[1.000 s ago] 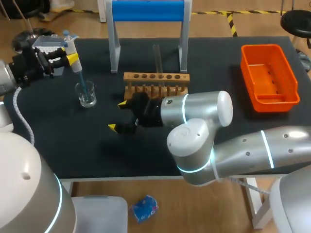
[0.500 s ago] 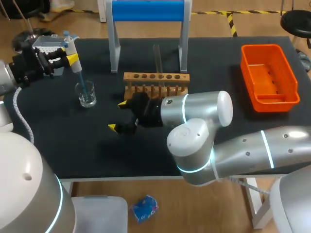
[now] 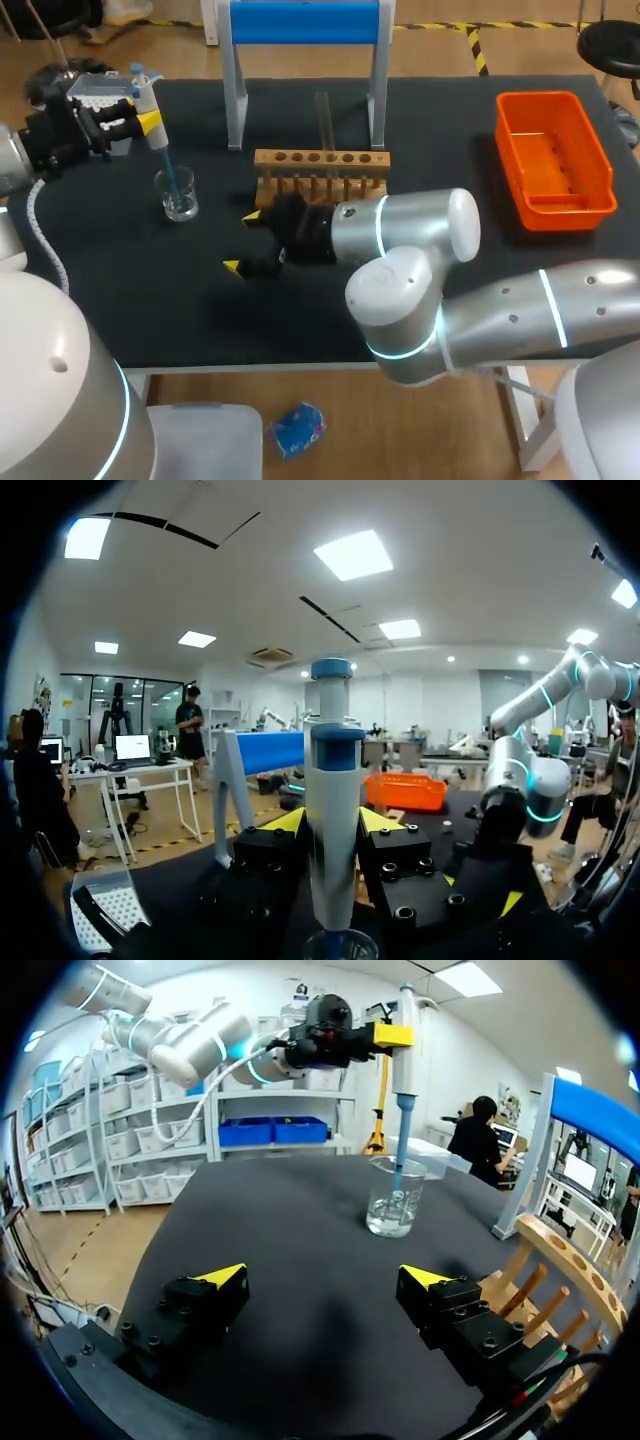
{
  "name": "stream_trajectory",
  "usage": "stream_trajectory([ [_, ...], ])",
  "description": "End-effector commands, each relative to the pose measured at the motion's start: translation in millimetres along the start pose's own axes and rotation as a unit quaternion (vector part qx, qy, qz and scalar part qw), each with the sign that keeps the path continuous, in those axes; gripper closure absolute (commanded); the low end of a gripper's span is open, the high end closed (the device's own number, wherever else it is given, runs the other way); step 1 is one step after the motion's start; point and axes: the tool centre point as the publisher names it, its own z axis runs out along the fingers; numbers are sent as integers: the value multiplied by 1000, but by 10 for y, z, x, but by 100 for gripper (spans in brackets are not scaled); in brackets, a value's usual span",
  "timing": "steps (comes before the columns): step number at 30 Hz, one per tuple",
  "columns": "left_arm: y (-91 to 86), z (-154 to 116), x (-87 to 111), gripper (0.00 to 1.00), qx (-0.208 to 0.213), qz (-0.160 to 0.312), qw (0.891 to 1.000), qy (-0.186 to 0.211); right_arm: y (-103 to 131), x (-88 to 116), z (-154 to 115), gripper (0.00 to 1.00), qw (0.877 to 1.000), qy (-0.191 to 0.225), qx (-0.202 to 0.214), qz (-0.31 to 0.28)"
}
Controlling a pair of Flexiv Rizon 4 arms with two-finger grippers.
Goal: Invert the test tube, pick up the pipette, mount the tip to pipette, aspirate from beaker and dispense into the tube, eject the tip, return the pipette, and cap with the stopper.
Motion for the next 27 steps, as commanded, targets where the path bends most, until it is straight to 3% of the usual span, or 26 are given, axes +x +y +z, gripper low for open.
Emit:
stream_trajectory([
  [1,3,1,3,100,1,1,1000,0,99,32,-491,0,999,4,36,-14],
  [5,3,1,3,100,1,1,1000,0,197,70,-821,0,998,14,50,-34],
  [13,3,1,3,100,1,1,1000,0,497,93,-1322,0,998,43,40,-38],
  [20,3,1,3,100,1,1,1000,0,732,4,-1499,0,996,74,21,-44],
  [27,3,1,3,100,1,1,1000,0,1118,-196,-1528,0,993,106,10,-54],
])
